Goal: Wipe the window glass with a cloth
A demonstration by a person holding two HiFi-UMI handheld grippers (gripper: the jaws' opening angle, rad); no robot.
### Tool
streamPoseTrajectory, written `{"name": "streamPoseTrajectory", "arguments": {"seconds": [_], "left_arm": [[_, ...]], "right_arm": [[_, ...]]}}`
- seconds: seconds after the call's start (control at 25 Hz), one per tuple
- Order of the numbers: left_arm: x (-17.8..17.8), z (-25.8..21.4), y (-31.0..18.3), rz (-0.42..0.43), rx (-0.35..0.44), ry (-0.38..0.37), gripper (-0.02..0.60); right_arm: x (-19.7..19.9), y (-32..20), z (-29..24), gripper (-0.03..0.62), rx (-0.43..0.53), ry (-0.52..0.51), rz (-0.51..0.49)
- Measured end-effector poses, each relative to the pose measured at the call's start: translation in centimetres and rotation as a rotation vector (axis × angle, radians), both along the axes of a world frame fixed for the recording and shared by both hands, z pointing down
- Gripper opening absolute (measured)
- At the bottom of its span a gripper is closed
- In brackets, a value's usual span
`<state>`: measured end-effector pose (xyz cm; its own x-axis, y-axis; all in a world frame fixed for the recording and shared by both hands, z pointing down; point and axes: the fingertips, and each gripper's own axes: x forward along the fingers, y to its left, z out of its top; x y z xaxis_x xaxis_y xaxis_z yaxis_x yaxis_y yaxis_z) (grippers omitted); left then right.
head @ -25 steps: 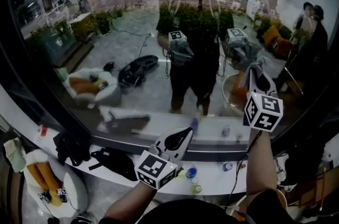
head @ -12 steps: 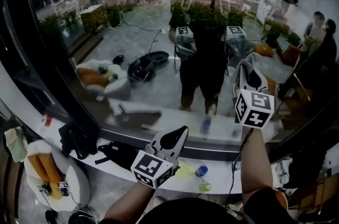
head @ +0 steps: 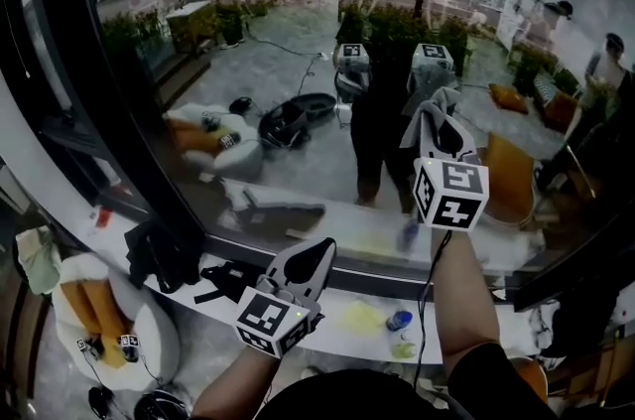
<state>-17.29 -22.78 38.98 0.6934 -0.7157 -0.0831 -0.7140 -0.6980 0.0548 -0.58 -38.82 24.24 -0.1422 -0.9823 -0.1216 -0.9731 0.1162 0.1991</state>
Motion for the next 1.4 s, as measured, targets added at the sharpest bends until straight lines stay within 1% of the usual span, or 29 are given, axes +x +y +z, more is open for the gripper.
{"name": "streamPoseTrajectory", "arguments": {"seconds": [0.36, 0.76, 0.88, 1.08, 1.24, 1.32, 1.4], "left_arm": [[-7.9, 1.5, 0.3, -0.090, -0.015, -0.015, 0.006], [-14.2, 1.8, -0.1, -0.182, -0.027, -0.014, 0.006], [-15.0, 1.9, -0.1, -0.201, -0.029, -0.012, 0.006], [-15.2, 2.2, -0.1, -0.207, -0.039, -0.011, 0.006], [-15.2, 2.2, -0.1, -0.211, -0.062, 0.016, 0.005], [-15.3, 2.2, 0.0, -0.208, -0.067, 0.021, 0.006], [-15.3, 2.4, 0.2, -0.200, -0.069, 0.018, 0.006]], "right_arm": [[-9.6, -2.1, 1.5, 0.051, -0.020, 0.009, -0.091], [-18.9, -4.5, 2.9, 0.051, -0.064, 0.039, -0.213], [-19.9, -4.9, 3.2, 0.051, -0.070, 0.040, -0.231], [-20.1, -5.1, 3.5, 0.051, -0.076, 0.043, -0.237], [-20.3, -5.2, 3.4, 0.052, -0.078, 0.047, -0.231], [-20.4, -5.3, 3.4, 0.051, -0.080, 0.031, -0.243], [-20.9, -5.0, 3.6, 0.052, -0.089, -0.008, -0.286]]}}
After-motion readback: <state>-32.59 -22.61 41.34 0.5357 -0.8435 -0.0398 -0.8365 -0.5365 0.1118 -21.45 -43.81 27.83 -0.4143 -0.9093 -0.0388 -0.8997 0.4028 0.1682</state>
